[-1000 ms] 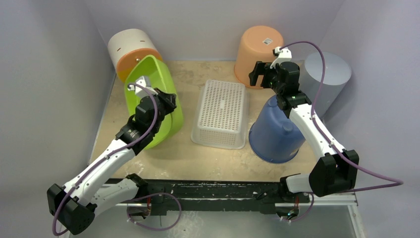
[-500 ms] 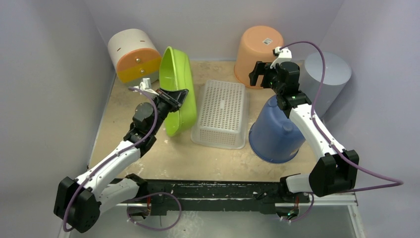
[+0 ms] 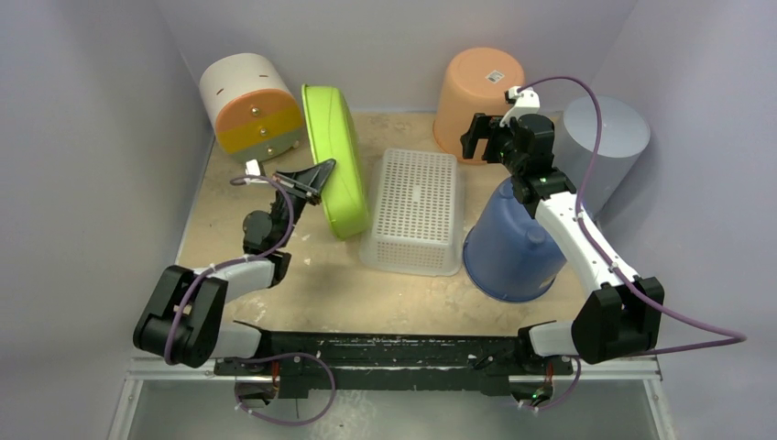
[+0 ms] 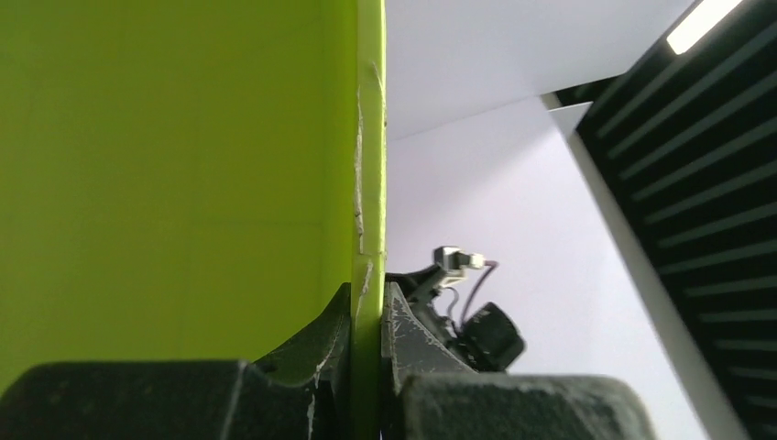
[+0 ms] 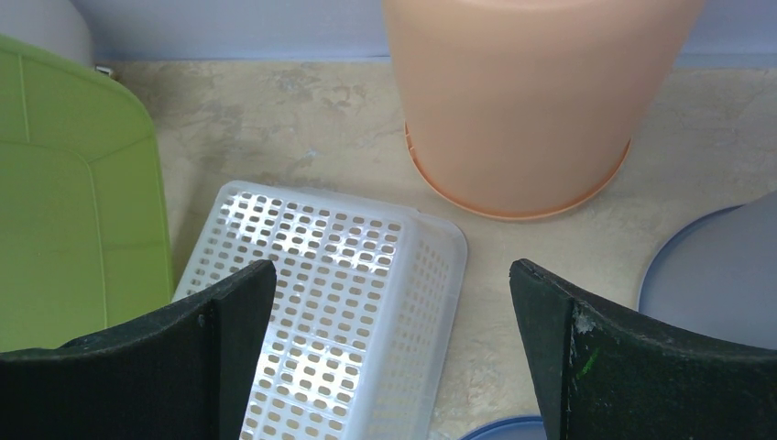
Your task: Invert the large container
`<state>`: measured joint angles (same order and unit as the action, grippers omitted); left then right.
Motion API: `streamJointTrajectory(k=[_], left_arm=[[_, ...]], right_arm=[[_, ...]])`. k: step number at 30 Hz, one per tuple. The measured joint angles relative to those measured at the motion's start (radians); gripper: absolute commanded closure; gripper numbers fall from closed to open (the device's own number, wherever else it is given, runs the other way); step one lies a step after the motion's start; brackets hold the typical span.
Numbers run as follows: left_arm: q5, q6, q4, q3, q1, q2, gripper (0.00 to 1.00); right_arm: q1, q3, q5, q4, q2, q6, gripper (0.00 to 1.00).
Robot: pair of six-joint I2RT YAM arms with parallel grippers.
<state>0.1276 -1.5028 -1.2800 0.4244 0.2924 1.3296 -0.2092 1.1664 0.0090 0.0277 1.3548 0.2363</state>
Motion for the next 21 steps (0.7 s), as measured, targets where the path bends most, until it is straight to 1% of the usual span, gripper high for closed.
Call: streamJointTrajectory(k=[3,6,9,11,13,15,19,21], left_arm=[[0.006,-0.106,-0.132,-0.057,0.000,0.034,1.00],[-0.003,-0.177,-0.202,-0.107,-0.005,0.036,1.00],[-0.013,-0.219,-0.205,-0.151,-0.006,0.003,1.00],[-0.016,-0.233,-0.169,-0.185,-0.016,-0.052,1.00],[-0.019,-0.237,-0.100,-0.217,-0.030,-0.123,1.00],[-0.032,-0.220,0.017,-0.233,-0.048,-0.214,1.00],[-0.078,-0.122,0.358,-0.223,-0.079,-0.424,1.00],[-0.107,-0.064,0.532,-0.187,-0.091,-0.496,1.00]], right_arm=[[0.000,0.000,0.000,0.000,0.000,0.000,0.00],[0.000,0.000,0.000,0.000,0.000,0.001,0.00],[0.000,0.000,0.005,0.000,0.000,0.001,0.00],[0.000,0.000,0.008,0.000,0.000,0.001,0.00],[0.000,0.000,0.008,0.001,0.000,0.001,0.00],[0.000,0.000,0.008,0.001,0.000,0.001,0.00],[0.000,0.000,0.008,0.001,0.000,0.001,0.00],[0.000,0.000,0.008,0.001,0.000,0.000,0.00]])
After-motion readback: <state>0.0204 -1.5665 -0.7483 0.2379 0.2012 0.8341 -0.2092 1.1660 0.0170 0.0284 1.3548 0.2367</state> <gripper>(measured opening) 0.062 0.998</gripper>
